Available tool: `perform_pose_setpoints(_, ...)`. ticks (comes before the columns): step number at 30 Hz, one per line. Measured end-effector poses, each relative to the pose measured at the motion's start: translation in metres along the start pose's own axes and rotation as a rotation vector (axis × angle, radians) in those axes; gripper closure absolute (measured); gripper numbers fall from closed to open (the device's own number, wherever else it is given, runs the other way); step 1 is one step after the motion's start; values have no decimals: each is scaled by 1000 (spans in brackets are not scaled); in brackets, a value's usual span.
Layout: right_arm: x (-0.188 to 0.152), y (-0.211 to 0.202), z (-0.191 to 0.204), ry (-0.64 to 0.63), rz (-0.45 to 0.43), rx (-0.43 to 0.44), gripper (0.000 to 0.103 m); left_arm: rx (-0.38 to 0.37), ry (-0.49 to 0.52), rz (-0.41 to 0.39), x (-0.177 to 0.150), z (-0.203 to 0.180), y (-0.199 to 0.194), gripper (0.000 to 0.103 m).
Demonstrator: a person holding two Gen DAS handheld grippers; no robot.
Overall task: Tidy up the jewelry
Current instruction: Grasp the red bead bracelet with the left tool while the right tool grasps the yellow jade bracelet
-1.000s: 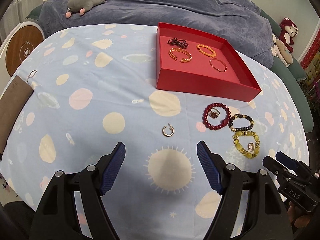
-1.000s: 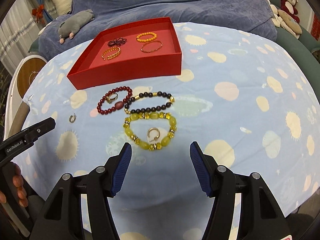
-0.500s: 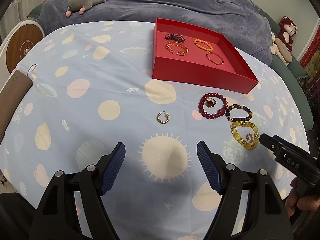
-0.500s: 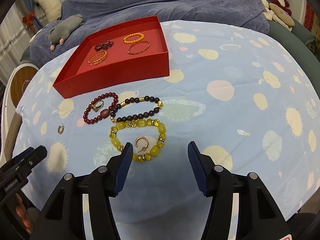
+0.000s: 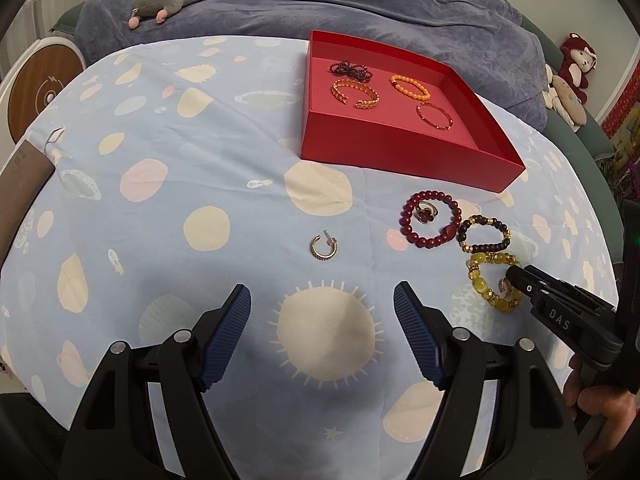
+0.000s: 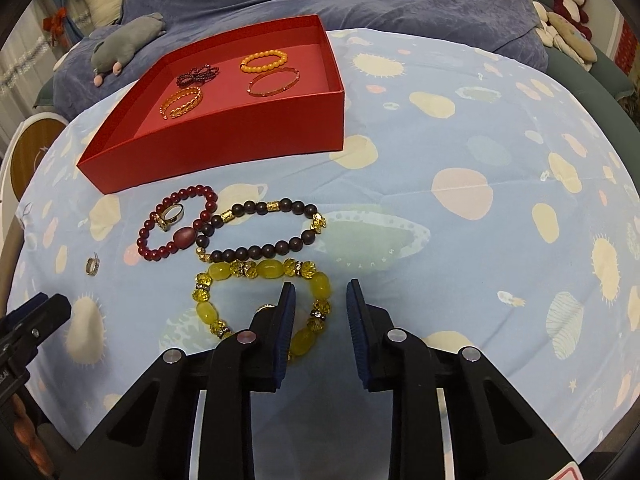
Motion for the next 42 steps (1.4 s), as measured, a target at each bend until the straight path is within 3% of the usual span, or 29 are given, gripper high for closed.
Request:
perform_pose_setpoints(7,-10,-5,-9,23,10,25,94,-13,11,6,2,-7,5,33)
perform_pose_setpoints(15,-14,-7,-11,42,21,48,94,-47,43,-4,21,-28,15,34)
perform_pose_setpoints(24,-14,-6,-12,60,26,59,94,-43,107,10,44,-48,50,46)
perform_pose_setpoints(29,-13,-5,-12,57,22,58,94,-24,150,43,43,-51,69,60)
perform_pose_setpoints(33,-12,-5,-12,59,23,60,94,-2,184,36,40,-52,73,65)
perform_pose_setpoints(36,-11,-5,-11,66,28,62,94,1,197,35,39,-53,72,80)
perform_pose_setpoints(37,-10,-5,-11,68,30,64,94,-15,194,41,38,-53,71,92)
perform_pose_setpoints(38,-9,-4,-11,69,33,66,94,-26,192,49,37,-54,70,95)
perform_pose_setpoints(42,-7,-5,-11,88,45,82,94,-39,181,56,31,-51,63,95)
Point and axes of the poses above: each gripper's, at about its wrist camera, not at the fingertips, and y roughly the way its jaws point, z to its left, x to its top, the point moved 6 cm from there along y, roughly the way its jaws point, and after that the axes turned 8 degrees about -x, right-handed, at the moved point
